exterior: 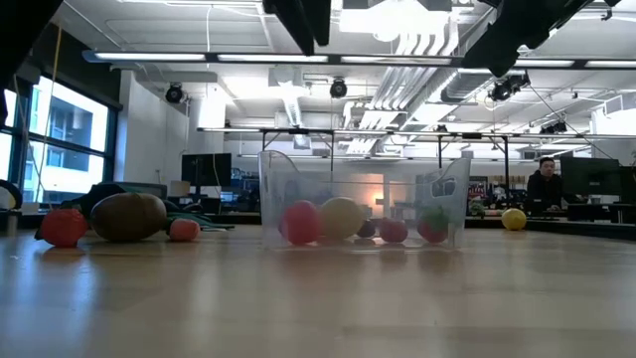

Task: Pick and placing Produce into tupperware
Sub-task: Put the brown kiwi into the transparent bin

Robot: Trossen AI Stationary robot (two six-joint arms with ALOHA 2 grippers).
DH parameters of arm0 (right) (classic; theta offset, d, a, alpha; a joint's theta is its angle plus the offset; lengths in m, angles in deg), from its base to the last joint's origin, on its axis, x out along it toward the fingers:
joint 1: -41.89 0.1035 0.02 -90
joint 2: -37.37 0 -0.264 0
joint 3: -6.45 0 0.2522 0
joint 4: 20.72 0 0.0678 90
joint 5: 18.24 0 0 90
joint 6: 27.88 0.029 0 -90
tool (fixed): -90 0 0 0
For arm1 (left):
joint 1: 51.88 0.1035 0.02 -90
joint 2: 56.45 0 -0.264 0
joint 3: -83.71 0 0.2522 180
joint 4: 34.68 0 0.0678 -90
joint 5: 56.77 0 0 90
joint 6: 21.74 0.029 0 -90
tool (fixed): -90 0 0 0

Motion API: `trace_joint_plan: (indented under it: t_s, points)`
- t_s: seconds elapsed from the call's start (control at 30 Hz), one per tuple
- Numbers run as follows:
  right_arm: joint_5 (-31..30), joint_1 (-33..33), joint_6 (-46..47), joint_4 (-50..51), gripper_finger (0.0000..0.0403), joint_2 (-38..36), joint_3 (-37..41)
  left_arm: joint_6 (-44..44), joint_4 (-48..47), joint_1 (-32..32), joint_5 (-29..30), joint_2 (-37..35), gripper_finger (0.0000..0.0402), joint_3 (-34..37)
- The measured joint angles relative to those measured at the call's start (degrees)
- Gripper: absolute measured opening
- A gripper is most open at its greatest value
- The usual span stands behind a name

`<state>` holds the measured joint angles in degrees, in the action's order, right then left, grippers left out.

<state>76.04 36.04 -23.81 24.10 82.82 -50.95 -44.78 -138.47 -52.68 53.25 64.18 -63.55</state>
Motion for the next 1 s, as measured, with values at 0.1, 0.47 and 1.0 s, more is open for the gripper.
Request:
trace_joint_plan:
  t_s: [0.1, 0.47, 1.0]
  points:
    - [0.0, 0.0, 0.0, -0.01, 0.0062, 0.0, 0.0, -1.32, 0.06, 0.66, 0.6, -0.65, 0.0248, 0.63]
    - [0.0, 0.0, 0.0, 0.0, 0.0062, 0.02, 0.0, -8.8, 0.29, 4.74, -11.16, -15.04, 0.0248, 29.32]
    - [0.01, 0.0, 0.0, -0.01, 0.0062, 0.02, 0.0, -37.49, 14.52, -3.89, -11.67, -35.11, 0.0248, 64.72]
